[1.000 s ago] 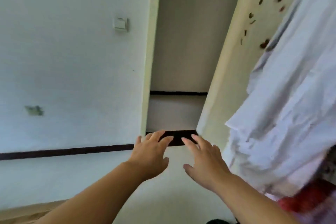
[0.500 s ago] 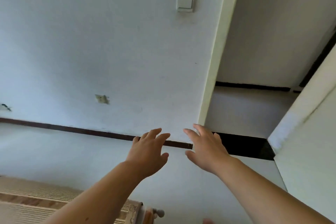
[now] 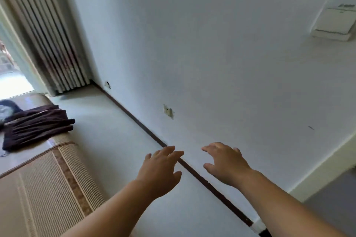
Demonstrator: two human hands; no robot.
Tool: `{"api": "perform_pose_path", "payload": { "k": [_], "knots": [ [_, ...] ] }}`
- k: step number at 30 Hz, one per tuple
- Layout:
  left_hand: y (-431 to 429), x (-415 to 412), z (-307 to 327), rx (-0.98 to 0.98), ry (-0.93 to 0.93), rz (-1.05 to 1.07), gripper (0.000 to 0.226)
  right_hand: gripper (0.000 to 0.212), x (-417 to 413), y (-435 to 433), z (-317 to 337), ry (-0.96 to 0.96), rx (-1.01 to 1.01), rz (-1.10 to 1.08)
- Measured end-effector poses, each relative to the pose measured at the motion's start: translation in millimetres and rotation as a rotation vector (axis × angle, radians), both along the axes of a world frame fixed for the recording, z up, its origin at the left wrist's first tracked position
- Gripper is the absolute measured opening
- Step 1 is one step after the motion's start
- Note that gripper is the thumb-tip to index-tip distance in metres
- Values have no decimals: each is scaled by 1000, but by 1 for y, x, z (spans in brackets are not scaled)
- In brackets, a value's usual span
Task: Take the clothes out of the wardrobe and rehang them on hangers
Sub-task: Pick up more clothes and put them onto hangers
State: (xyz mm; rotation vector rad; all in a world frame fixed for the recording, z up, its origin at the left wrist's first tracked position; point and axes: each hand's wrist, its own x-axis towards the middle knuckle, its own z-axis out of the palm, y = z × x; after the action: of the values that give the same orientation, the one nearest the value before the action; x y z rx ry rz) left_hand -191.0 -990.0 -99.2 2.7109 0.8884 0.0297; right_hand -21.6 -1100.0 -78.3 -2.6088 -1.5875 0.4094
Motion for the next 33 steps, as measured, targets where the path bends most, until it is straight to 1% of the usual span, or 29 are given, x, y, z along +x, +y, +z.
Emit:
{"api": "perform_pose_path", "payload": {
  "k": [8,11,17,23,28,33],
  "knots": [
    [105,14,-13,12,-13,191,59,53,31,147,-23,-21,-43,265],
    [172,13,-20,13,-17,286,60,53,41,226,-23,-23,-33,347],
    [299,4,-2,53,-6,403,59,53,41,370,-5,2,69,467],
    [397,-7,-11,24,11,551,58,54,37,500,-26,43,47,621],
    [505,-5,-22,36,38,719,58,55,43,642,-42,43,41,794],
    [600,-22,-18,-2,-11,939,58,54,34,775,-32,39,12,952]
  ]
}}
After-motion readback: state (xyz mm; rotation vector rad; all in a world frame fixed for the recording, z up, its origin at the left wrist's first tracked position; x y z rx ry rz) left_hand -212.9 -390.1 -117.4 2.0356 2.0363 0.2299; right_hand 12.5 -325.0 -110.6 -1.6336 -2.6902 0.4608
